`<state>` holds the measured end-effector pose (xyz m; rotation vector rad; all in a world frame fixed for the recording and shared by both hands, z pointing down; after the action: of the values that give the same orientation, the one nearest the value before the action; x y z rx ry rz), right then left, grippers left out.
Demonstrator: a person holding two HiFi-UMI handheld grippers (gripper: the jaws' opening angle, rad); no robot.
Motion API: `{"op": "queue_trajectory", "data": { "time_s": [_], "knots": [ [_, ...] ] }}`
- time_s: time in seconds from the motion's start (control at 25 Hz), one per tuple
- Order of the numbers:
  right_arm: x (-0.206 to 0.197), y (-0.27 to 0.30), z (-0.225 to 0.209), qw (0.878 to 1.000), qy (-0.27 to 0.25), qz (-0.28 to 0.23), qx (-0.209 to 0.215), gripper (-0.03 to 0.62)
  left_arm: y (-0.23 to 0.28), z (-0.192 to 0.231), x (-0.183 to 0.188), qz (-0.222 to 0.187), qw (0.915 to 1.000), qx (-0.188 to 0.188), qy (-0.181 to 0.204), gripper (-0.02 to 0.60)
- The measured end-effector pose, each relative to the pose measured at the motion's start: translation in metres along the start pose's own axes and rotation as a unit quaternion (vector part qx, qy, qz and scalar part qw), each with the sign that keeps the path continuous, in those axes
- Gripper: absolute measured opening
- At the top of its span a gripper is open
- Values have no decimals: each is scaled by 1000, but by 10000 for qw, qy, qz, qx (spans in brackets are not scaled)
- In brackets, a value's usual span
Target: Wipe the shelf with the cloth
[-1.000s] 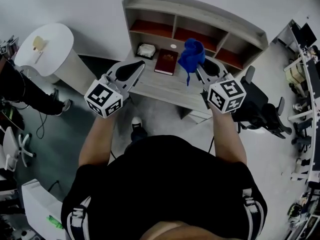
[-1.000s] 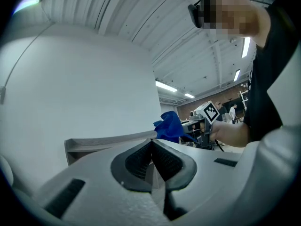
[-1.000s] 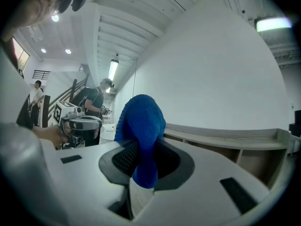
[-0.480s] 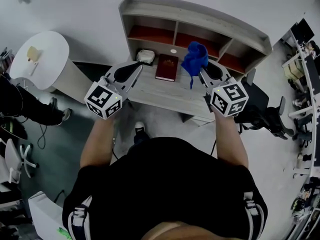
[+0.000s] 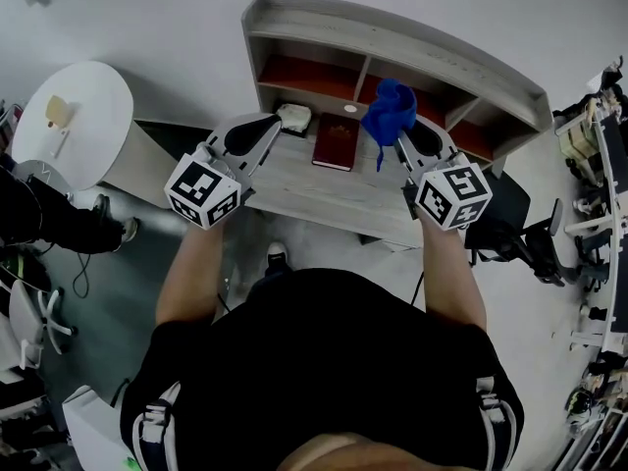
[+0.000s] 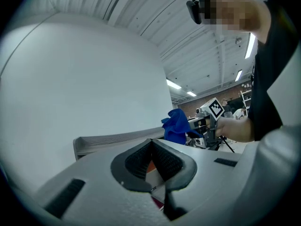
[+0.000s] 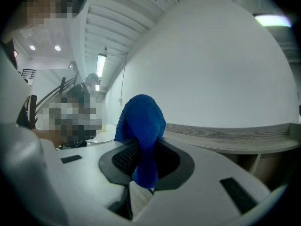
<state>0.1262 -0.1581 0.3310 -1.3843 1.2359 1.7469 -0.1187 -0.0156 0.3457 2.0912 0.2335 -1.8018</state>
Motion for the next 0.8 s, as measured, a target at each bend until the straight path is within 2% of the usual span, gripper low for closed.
{"op": "queue_trajectory", "data": {
  "time_s": [0.2, 0.8],
  "knots": [
    [8, 36, -5, 9998, -123, 62, -140, 72, 11, 36, -7, 23, 10000, -9, -25, 17],
    [48, 118, -18, 9992, -64, 88, -387, 72, 35, 136, -11, 1, 9996, -271, 12, 17]
  ]
}}
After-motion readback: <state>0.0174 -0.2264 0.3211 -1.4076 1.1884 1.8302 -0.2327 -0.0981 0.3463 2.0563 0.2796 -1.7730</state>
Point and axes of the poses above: the fingertips, and each gripper's own axes: y forward along the fingers, z to its left, x out of its top, the point moved 7 cm from there along -y, backward along the fingers, and after that the axes turned 11 degrees about z, right-handed, at the moved point
